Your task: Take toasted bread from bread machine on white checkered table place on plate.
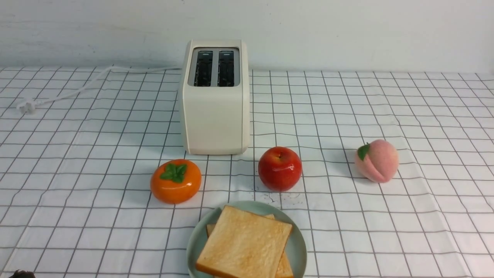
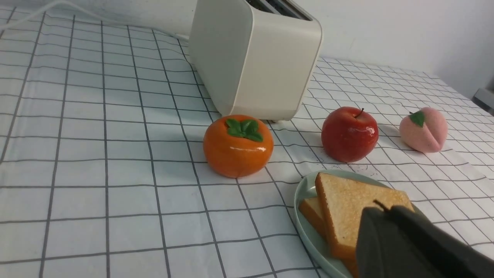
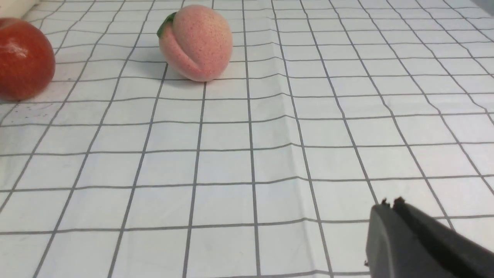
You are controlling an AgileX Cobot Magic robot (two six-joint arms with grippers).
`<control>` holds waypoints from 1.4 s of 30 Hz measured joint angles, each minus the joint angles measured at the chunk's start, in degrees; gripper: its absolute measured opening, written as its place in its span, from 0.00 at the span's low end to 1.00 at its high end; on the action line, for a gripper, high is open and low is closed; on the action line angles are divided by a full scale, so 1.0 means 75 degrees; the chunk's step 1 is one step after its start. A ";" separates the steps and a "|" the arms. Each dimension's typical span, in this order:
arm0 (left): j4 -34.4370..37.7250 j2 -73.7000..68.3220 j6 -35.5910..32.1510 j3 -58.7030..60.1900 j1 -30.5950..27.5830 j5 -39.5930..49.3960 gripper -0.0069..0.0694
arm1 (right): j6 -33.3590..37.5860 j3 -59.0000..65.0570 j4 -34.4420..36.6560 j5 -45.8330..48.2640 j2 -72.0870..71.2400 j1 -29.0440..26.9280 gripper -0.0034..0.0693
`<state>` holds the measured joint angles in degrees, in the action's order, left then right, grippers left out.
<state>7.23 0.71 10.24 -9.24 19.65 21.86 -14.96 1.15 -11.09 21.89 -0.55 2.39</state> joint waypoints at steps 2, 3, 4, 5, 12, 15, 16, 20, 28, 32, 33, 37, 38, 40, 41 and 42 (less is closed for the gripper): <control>0.0000 0.0000 0.0000 0.0000 0.0000 0.0025 0.09 | 0.0043 0.0000 0.0000 0.0000 0.0000 0.0000 0.02; 0.0000 0.0000 0.0000 0.0000 0.0000 0.0024 0.10 | 0.0052 0.0000 0.0000 0.0000 0.0000 0.0000 0.02; 0.0000 0.0000 0.0000 0.0000 0.0000 0.0024 0.10 | 0.0052 0.0000 0.0000 0.0000 0.0000 0.0000 0.02; 0.0000 0.0000 0.0000 0.0000 0.0000 0.0041 0.10 | 0.0065 0.0000 0.0000 0.0000 0.0000 0.0000 0.02; 0.0000 0.0000 0.0000 0.0000 0.0000 0.0041 0.11 | 0.0065 0.0000 0.0007 0.0000 0.0000 0.0000 0.03; 0.0000 0.0000 0.0000 0.0000 0.0000 0.0041 0.11 | 0.0065 0.0000 0.0007 0.0000 0.0000 0.0000 0.03; 0.0000 0.0000 0.0000 0.0000 0.0000 0.0041 0.12 | 0.0065 0.0000 0.0007 0.0000 0.0000 0.0000 0.03; 0.0000 0.0000 0.0000 0.0000 0.0000 0.0041 0.12 | 0.0065 0.0000 0.0007 0.0000 0.0000 0.0000 0.03; -0.0041 0.0000 0.0000 0.0127 0.0000 -0.0247 0.13 | 0.0086 0.0000 0.0007 0.0000 0.0000 0.0000 0.04; -0.0126 0.0000 0.0117 0.0913 -0.0371 -0.1501 0.10 | 0.0086 0.0000 0.0015 0.0000 0.0000 0.0000 0.05; -0.0126 0.0000 0.0117 0.1101 -0.0556 -0.1791 0.08 | 0.0086 0.0000 0.0015 0.0000 0.0000 0.0000 0.05; -0.0179 0.0000 0.0131 0.1392 -0.1495 -0.1579 0.07 | 0.0086 0.0000 0.0015 0.0000 0.0000 0.0000 0.05; -0.0183 0.0000 0.0137 0.1401 -0.1658 -0.1241 0.07 | 0.0086 0.0000 0.0015 0.0000 0.0000 0.0000 0.05; -0.0197 0.0000 0.0146 0.1445 -0.1886 -0.0354 0.07 | 0.0089 0.0000 0.0015 0.0000 0.0000 0.0000 0.05; -0.0185 0.0000 0.0155 0.1463 -0.1913 -0.0098 0.07 | 0.0095 0.0000 0.0008 0.0006 0.0000 0.0000 0.05; -0.0167 0.0000 0.0169 0.1463 -0.1911 0.0037 0.07 | 0.0095 0.0000 0.0002 0.0006 0.0000 0.0000 0.05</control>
<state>5.97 0.71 11.50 1.73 5.32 22.14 -14.25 1.15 -11.08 21.93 -0.55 2.39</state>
